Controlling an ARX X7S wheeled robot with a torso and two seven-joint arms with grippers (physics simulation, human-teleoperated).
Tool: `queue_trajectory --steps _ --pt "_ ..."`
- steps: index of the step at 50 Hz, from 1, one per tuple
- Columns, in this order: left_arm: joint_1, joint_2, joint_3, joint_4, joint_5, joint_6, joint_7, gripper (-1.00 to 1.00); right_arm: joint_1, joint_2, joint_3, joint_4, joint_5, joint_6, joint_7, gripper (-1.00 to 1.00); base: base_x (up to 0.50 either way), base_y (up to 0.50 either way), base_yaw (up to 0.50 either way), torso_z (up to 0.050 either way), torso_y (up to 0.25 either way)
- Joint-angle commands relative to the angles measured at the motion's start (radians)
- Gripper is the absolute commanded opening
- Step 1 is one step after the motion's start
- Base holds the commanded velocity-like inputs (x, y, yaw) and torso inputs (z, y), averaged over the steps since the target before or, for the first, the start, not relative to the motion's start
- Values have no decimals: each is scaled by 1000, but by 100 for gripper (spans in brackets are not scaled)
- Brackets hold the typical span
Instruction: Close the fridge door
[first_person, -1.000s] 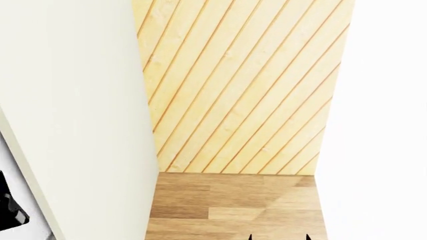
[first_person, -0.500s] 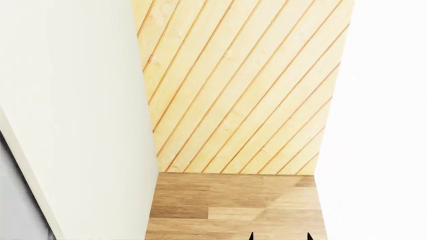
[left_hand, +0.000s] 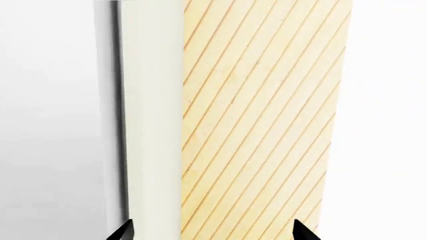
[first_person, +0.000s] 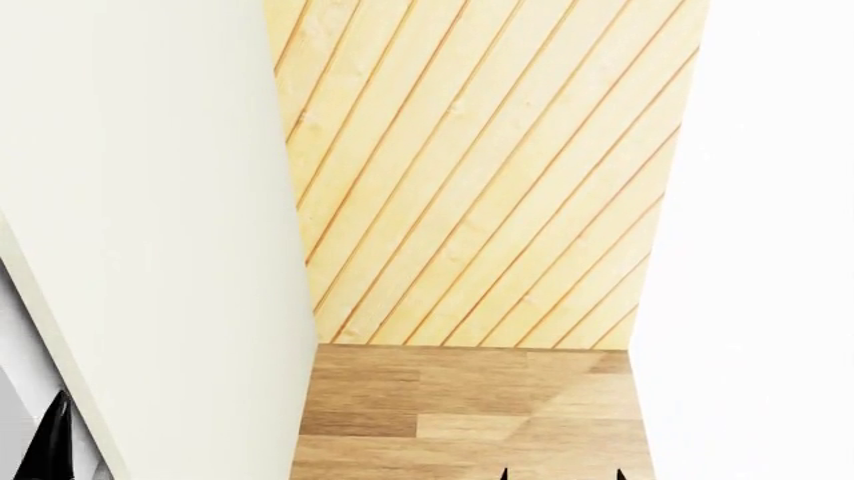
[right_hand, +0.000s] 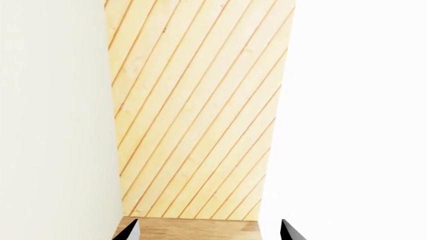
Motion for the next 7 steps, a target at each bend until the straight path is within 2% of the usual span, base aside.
queue_trajectory --steps 1,7 --pt "197 29 27 130 -2 40 23 100 -13 9 -2 -29 5 8 8 100 0 0 0 0 0" --pt "157 57 36 30 19 56 34 100 -6 6 -5 -16 4 2 9 100 0 0 0 0 0"
